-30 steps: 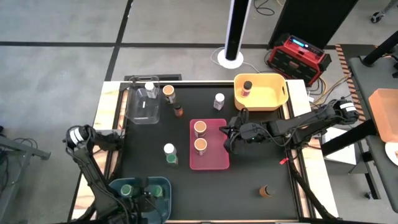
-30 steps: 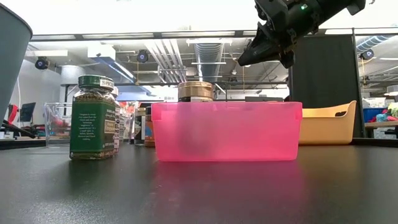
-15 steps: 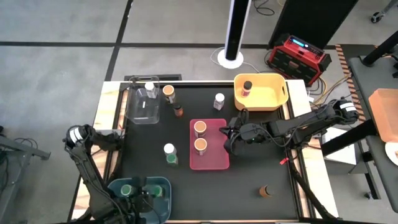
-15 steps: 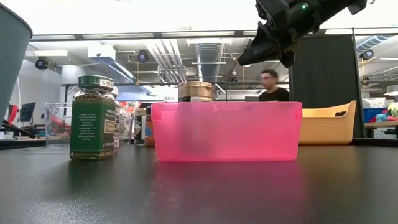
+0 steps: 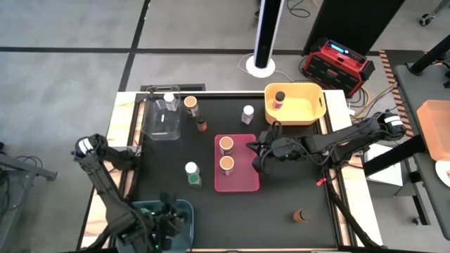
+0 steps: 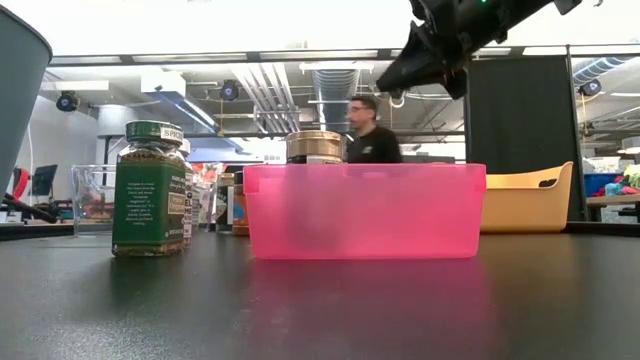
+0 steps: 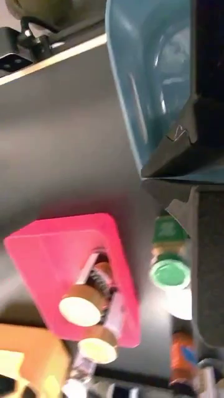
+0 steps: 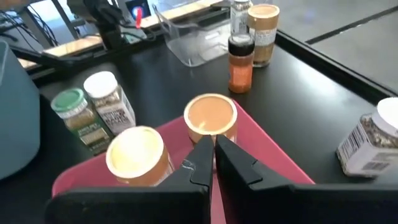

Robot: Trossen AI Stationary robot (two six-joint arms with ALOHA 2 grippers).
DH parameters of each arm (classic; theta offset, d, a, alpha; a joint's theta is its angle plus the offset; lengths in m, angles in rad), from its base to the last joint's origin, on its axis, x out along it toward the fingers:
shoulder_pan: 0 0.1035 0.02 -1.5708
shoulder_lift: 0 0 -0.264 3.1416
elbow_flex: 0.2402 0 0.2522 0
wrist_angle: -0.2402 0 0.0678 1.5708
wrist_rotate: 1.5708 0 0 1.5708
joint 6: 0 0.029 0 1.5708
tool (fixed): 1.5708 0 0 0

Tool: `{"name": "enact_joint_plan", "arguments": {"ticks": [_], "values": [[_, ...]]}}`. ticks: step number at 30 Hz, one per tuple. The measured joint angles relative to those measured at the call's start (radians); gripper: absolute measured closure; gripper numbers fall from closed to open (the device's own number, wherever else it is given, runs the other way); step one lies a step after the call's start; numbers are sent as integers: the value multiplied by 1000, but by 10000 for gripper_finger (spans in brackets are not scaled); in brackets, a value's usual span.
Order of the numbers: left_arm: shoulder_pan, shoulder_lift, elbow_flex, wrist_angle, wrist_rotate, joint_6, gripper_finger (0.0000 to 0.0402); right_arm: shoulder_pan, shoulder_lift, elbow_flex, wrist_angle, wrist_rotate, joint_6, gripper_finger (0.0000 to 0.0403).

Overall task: Sort spices by type
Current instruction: Put the top orange seasoning bottle into the yellow bin

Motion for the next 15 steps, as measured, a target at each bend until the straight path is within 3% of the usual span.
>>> {"name": "enact_joint_plan", "arguments": {"ticks": [6,11,15], "values": [[61,-35,-50,116,15,213,402,0,0,48,-38,1,-16,394],[126,-138,-206,361,88,395,402,0,0,89,-111,9,-18,394],[178,-257,-337,465,97,444,402,0,0,102,-139,9,-19,394]]}}
